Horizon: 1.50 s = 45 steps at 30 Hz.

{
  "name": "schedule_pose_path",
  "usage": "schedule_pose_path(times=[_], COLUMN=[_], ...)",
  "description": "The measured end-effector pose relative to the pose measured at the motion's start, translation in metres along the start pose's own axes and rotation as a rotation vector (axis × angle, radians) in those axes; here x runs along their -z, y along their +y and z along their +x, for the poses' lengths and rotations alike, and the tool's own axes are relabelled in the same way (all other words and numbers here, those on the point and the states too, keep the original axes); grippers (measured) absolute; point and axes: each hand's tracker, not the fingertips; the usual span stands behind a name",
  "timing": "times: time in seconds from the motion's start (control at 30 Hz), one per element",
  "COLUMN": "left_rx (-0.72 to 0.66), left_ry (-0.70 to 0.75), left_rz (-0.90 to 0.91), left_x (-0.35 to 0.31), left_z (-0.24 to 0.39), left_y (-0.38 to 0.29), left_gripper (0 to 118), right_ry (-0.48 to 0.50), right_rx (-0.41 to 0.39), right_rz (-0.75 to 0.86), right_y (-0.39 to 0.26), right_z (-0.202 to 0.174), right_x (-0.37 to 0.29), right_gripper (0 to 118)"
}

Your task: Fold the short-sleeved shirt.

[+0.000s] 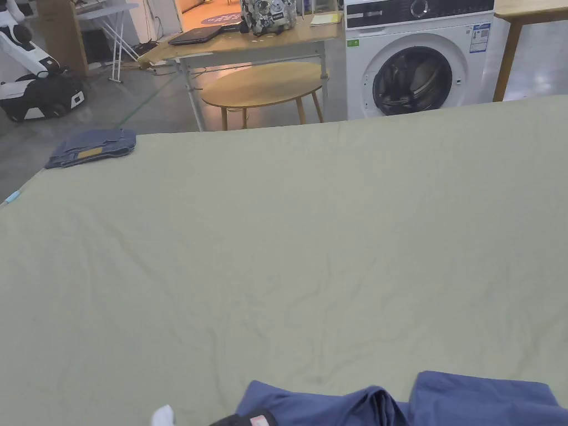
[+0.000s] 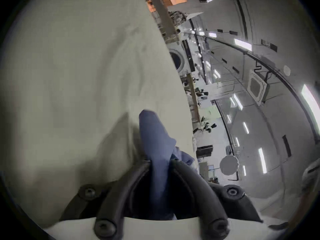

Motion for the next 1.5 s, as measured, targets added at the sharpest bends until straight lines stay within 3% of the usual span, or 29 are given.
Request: schedule_pose_path(times=[0.1,0.17,0.23,0.33,0.43,0.57,0.6,0.63,0.67,0.73,0.77,0.8,0.83,0.87,1.0,1.13,1.17,1.2,1.23,1.3,1.37,1.43,1.47,1.5], left_rx=[0.136,0.412,0.595,0.623,0.71,0.702,0.68,0.64,0.613,0.598,0.582,0.555,0.542,0.533,0.585,0.611,0.599,0.594,0.609,0.644,0.65,0.576,0.53,0.494], left_ry=[0.071,0.18,0.246,0.272,0.175,0.127,0.096,0.036,-0.03,-0.065,-0.065,-0.047,-0.031,0.005,0.102,0.142,0.133,0.116,0.058,0.021,0.034,0.051,0.066,0.085], left_rz=[0.083,0.063,0.002,-0.106,-0.292,-0.396,-0.425,-0.468,-0.477,-0.425,-0.413,-0.403,-0.401,-0.396,-0.522,-0.524,-0.511,-0.503,-0.468,-0.41,-0.316,-0.3,-0.292,-0.271], left_x=[-0.029,-0.031,-0.009,0.054,0.126,0.189,0.195,0.2,0.199,0.19,0.187,0.187,0.186,0.191,0.225,0.232,0.226,0.218,0.206,0.176,0.137,0.107,0.093,0.082], left_z=[0.048,0.093,0.133,0.16,0.168,0.171,0.171,0.172,0.173,0.171,0.169,0.164,0.158,0.152,0.123,0.127,0.133,0.136,0.142,0.149,0.147,0.136,0.127,0.122], left_y=[0.014,0.013,0.0,-0.033,-0.08,-0.119,-0.12,-0.121,-0.121,-0.111,-0.107,-0.103,-0.101,-0.104,-0.133,-0.145,-0.14,-0.134,-0.128,-0.114,-0.092,-0.072,-0.062,-0.054], left_gripper=[6,6,6,6,6,7,18,45,52,52,51,43,15,0,0,0,3,18,42,61,71,74,76,76], right_ry=[0.007,0.006,-0.002,0.003,0.003,-0.022,-0.029,-0.038,-0.046,-0.056,-0.062,-0.062,-0.061,-0.058,-0.045,0.019,0.032,0.051,0.073,0.111,0.095,-0.014,-0.074,-0.063], right_rx=[0.026,0.036,0.036,0.048,0.045,0.013,0.009,0.008,0.017,0.047,0.067,0.088,0.101,0.114,0.112,0.027,0.002,-0.015,-0.031,-0.039,-0.053,-0.06,-0.093,-0.123], right_rz=[0.006,0.005,0.001,-0.001,0.009,0.005,0.002,0.001,-0.001,-0.006,-0.003,-0.001,-0.001,-0.001,-0.009,-0.056,-0.072,-0.085,-0.098,-0.143,-0.212,-0.356,-0.418,-0.448], right_y=[0.002,0.001,-0.001,-0.004,-0.007,-0.014,-0.016,-0.018,-0.021,-0.025,-0.026,-0.028,-0.029,-0.03,-0.029,-0.025,-0.023,-0.023,-0.02,-0.014,-0.011,-0.012,-0.015,-0.02], right_z=[0.004,0.006,0.005,0.003,0.001,0.011,0.013,0.016,0.021,0.03,0.035,0.038,0.04,0.043,0.035,0.01,0.003,0.0,-0.005,-0.013,-0.018,-0.02,-0.022,-0.02], right_x=[0.001,0.002,0.003,0.001,-0.006,-0.017,-0.019,-0.021,-0.022,-0.023,-0.024,-0.024,-0.024,-0.024,-0.02,-0.003,0.005,0.015,0.026,0.05,0.08,0.104,0.113,0.119], right_gripper=[0,0,0,0,0,0,0,0,0,0,0,0,0,0,0,0,0,0,0,0,0,0,0,0])
